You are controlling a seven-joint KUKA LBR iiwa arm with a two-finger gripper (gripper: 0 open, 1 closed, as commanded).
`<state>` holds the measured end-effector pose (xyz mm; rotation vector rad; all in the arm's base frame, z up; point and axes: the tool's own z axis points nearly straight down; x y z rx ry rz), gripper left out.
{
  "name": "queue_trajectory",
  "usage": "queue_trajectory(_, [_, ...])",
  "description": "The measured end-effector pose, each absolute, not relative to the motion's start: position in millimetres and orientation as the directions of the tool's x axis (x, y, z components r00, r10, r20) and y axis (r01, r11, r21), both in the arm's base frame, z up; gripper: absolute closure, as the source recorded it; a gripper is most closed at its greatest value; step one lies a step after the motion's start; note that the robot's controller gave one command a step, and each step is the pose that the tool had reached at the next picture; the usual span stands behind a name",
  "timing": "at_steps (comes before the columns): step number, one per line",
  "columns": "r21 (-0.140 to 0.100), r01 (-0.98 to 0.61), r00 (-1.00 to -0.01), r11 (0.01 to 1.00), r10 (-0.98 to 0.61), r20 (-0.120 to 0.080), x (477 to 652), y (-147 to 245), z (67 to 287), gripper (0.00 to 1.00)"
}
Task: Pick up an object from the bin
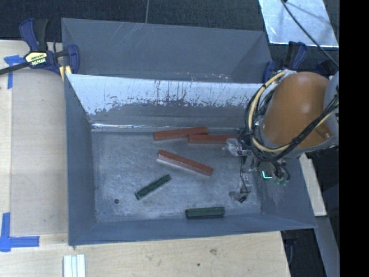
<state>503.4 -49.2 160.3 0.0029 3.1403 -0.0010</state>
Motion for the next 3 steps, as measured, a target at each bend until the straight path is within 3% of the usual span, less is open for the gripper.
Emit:
queue_trajectory(1, [0.002,0.054,-0.999,0.999,0.054,0.003,530.8,-9,66,0.0])
queue_trajectory(2, [0.0,0.055,-0.998,0.998,0.055,-0.004,532.6,-11,71,1.0])
queue_trajectory(3, [-0.002,0.024,-1.0,1.0,0.024,-0.012,534.1,-36,218,1.0])
